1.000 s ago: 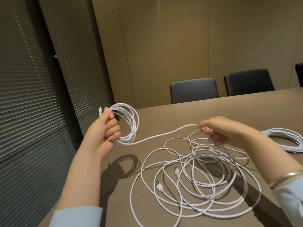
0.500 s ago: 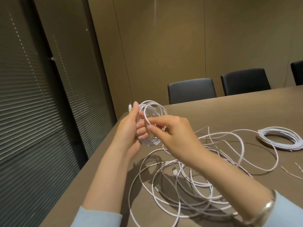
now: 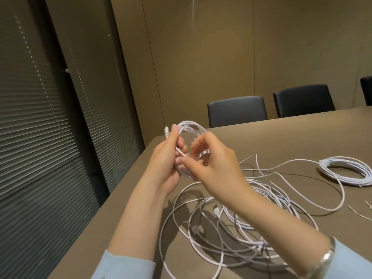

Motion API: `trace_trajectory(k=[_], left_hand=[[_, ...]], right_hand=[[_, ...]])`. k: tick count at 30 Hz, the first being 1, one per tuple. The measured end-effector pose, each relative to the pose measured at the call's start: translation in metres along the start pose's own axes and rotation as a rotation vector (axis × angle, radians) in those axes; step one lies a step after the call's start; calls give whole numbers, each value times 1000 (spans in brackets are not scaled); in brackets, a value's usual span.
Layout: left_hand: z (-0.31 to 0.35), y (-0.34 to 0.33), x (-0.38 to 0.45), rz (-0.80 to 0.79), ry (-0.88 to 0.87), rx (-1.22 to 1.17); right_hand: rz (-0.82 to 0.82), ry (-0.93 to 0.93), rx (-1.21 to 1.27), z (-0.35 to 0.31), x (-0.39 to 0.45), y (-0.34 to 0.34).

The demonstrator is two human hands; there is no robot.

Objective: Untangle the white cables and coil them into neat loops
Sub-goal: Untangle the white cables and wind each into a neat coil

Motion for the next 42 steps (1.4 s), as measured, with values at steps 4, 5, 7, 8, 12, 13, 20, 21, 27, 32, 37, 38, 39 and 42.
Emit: trace_trajectory(k=[4, 5, 7, 8, 12, 13, 20, 21, 27, 32, 37, 38, 39, 42], left_hand=[[9, 14, 1, 13, -12, -214], [13, 19, 0, 16, -20, -252], [19, 27, -3, 27, -38, -356], [22, 31, -4, 34, -50, -430], [35, 46, -6, -6, -89, -635], [37, 51, -7, -13, -87, -628], [45, 79, -10, -30, -79, -773], [46, 82, -10, -35, -78, -778], [45, 75, -13, -55, -55, -707], [53, 65, -16, -98, -78, -703], [53, 57, -15, -34, -59, -388], [51, 53, -14, -32, -48, -338], [48, 48, -13, -32, -36, -293], [37, 33, -10, -32, -4, -183]], right_hand=[[-250, -257, -14, 25, 0, -15], [-328, -315, 1, 33, -2, -19], [-494, -417, 82, 48, -9, -27], [-579, -463, 140, 54, -13, -29], [-834, -628, 360, 75, -32, -31], [-871, -654, 411, 79, -36, -29], [-902, -728, 435, 105, -40, 12], [-883, -749, 397, 111, -40, 20], [-921, -828, 141, 134, -46, 47], [-997, -830, -128, 142, -52, 55], [-566, -722, -11, 125, -13, 65], [-449, -682, 7, 118, -4, 68], [-356, -647, 41, 109, 3, 69], [-204, -562, 198, 80, 15, 62]])
Point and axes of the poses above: each hand's wrist, its own x-axis towards the middle knuckle, its own y-axis out of the back of the hand, z = x × y, the point moved 10 cm from there along x, towards the middle knuckle, and after that the axes turned 5 degrees about -z, right-handed, at the moved point
